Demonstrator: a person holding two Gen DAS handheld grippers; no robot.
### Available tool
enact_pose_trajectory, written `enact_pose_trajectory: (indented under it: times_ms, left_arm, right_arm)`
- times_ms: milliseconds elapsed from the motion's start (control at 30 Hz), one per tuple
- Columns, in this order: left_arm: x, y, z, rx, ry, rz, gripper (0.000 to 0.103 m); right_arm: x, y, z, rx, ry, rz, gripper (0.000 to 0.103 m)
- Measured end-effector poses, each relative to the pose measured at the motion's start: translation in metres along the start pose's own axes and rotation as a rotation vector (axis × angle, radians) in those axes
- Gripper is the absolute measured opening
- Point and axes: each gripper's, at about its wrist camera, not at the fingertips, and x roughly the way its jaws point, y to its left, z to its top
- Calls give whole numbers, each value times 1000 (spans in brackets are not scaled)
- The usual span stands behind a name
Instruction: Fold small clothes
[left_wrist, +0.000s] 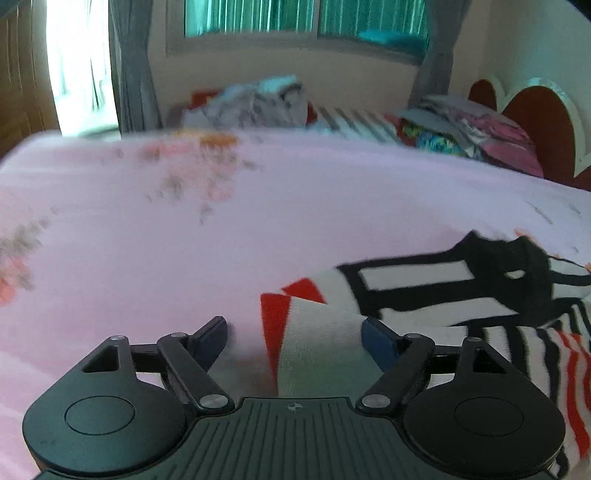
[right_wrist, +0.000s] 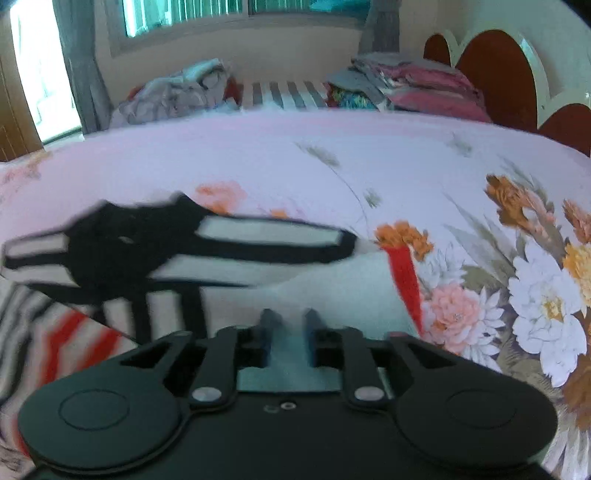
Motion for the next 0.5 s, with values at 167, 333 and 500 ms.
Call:
enact_pose_trajectory:
  times_ms: [167, 333, 500]
  left_arm:
    - [-32, -53, -9, 107, -61, -95, 80]
    - [-24, -79, -28, 169, 16, -103, 80]
    - [-18, -38, -43, 139, 41, -30, 80]
  right_arm:
    - [1, 71, -4, -89, 13, 182, 25]
    - [17, 125, -18, -204, 86, 261, 22]
    - [12, 79, -22, -222, 14, 16, 25]
